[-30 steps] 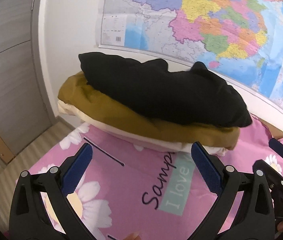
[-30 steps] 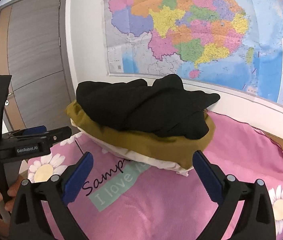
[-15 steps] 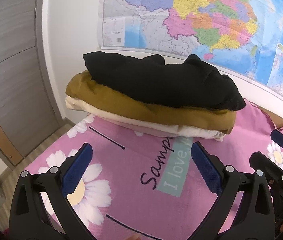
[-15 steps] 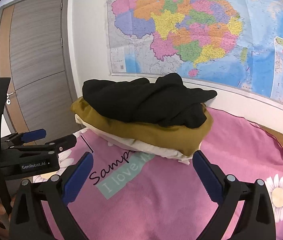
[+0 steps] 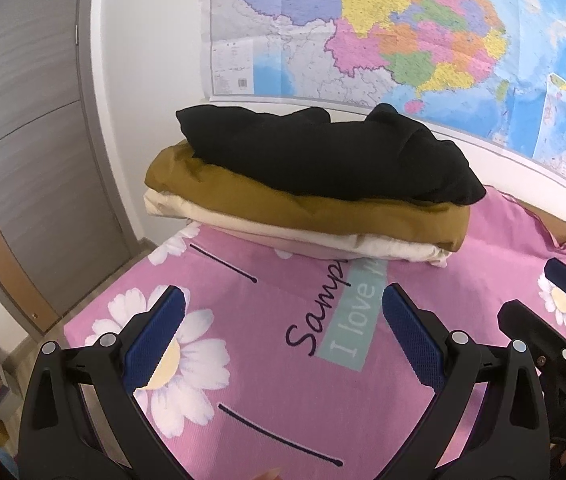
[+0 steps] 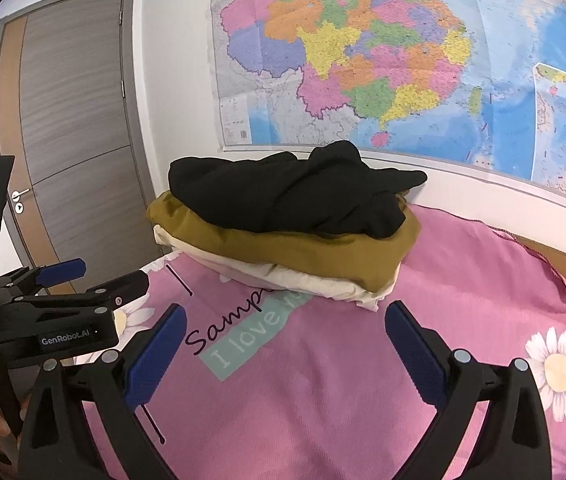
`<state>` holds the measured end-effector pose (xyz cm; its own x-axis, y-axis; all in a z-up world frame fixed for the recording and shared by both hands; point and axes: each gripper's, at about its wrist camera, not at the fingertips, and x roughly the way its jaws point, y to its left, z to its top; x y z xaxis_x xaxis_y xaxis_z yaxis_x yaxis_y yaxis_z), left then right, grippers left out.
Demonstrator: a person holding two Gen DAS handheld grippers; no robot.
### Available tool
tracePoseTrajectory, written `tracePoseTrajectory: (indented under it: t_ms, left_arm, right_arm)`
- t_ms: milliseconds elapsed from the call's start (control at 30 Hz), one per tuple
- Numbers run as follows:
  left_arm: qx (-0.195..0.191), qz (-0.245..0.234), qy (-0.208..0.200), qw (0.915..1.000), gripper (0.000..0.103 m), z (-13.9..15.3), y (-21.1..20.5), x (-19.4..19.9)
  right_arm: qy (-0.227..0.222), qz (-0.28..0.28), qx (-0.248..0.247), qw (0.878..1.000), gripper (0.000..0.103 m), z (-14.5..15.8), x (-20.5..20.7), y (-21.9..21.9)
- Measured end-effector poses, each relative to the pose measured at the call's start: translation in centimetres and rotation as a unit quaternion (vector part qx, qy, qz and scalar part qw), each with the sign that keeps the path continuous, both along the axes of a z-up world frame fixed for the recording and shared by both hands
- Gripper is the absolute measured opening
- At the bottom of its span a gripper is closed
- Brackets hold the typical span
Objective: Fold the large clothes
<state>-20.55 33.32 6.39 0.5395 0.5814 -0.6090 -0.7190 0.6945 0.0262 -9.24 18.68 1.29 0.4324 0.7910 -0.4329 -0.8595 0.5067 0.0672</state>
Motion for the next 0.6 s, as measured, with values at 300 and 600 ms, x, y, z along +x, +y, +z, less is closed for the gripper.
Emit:
tracePoseTrajectory:
  t_ms: [300, 600]
  left_arm:
    - [-0.001, -0.001, -0.003, 1.0000, 0.098, 0.1, -1.2, -0.9]
    - [0.000, -0.001, 0.001, 1.0000, 0.098, -0.1, -1.9, -1.6]
  right_arm:
    - [0.003, 0.001, -0.001, 1.000, 0.097, -0.5, -0.9, -0.7]
    - [0.000, 0.002, 0.004, 1.000, 0.097, -0.5, -1.8, -1.4]
